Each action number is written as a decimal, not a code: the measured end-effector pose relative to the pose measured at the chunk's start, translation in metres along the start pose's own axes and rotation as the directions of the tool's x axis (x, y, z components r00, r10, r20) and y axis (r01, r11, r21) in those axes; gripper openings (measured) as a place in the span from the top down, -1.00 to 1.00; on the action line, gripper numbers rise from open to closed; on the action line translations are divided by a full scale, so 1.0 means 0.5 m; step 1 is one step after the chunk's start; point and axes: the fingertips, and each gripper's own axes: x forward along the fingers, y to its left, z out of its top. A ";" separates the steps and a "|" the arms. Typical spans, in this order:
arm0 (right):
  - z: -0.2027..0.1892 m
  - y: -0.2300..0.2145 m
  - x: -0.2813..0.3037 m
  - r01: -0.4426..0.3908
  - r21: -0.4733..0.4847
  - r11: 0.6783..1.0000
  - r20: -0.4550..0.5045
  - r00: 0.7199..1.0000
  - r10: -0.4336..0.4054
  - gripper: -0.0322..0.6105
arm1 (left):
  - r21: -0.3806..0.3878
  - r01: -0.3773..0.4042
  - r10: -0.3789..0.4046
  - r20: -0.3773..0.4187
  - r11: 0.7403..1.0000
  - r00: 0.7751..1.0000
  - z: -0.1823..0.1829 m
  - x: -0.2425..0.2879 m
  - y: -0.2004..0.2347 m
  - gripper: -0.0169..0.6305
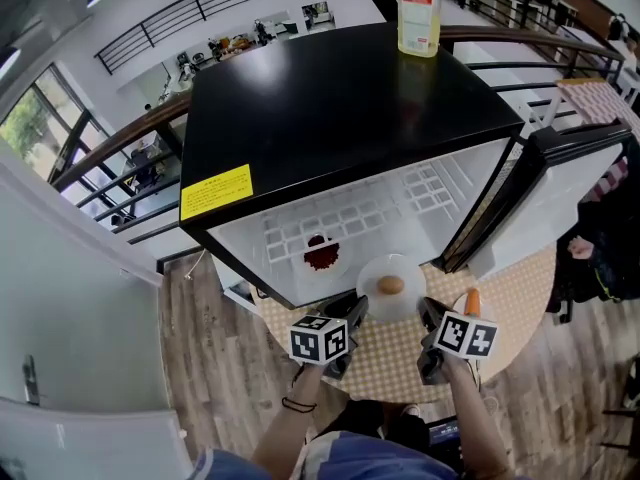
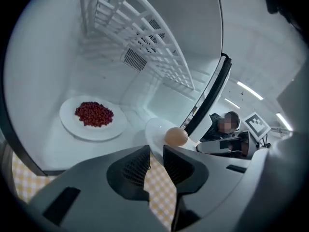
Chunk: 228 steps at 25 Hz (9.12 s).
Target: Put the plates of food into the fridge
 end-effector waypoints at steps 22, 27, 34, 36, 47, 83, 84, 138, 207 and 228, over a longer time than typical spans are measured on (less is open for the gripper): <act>0.138 -0.020 0.152 0.057 -0.013 0.998 0.039 0.998 -0.057 0.86 | -0.054 -0.089 0.086 -0.046 0.995 0.995 0.137 0.139 0.082 0.65; 0.125 0.023 0.180 0.015 -0.067 0.998 0.022 1.000 -0.013 0.86 | 0.077 -0.086 0.095 -0.116 0.993 0.989 0.113 0.169 0.063 0.74; 0.075 0.006 0.209 0.055 -0.158 0.986 -0.051 0.997 -0.064 0.86 | 0.055 -0.096 0.102 -0.120 0.994 0.988 0.117 0.185 0.058 0.74; 0.072 0.005 0.215 0.057 -0.162 0.985 -0.057 0.996 -0.067 0.86 | 0.049 -0.093 0.098 -0.112 0.994 0.989 0.118 0.183 0.059 0.74; 0.089 0.004 0.230 0.058 -0.145 0.988 -0.036 0.997 -0.064 0.86 | 0.016 -0.075 0.075 -0.010 0.997 0.997 0.105 0.078 0.020 0.74; -0.012 0.079 -0.143 -0.212 -0.153 0.965 -0.010 0.977 0.213 0.85 | 0.017 -0.011 0.009 0.114 1.000 0.993 -0.031 -0.124 -0.244 0.74; -0.021 0.078 -0.160 -0.221 -0.150 0.964 -0.015 0.975 0.222 0.85 | 0.019 -0.011 0.008 0.119 1.000 0.993 -0.037 -0.132 -0.259 0.74; -0.218 -0.041 -0.485 -0.283 -0.161 0.945 -0.062 0.959 0.277 0.85 | 0.085 0.002 -0.015 0.157 0.996 0.987 -0.248 -0.223 -0.545 0.79; -0.117 -0.313 -0.294 -0.040 0.288 0.957 -0.061 0.996 0.060 0.77 | -0.012 0.056 -0.057 -0.297 0.998 0.953 -0.248 0.151 -0.388 0.64; -0.094 -0.082 -0.356 -0.267 0.123 0.956 -0.133 0.950 0.283 0.79 | -0.167 -0.136 0.134 -0.025 0.977 0.991 -0.172 -0.094 -0.381 0.67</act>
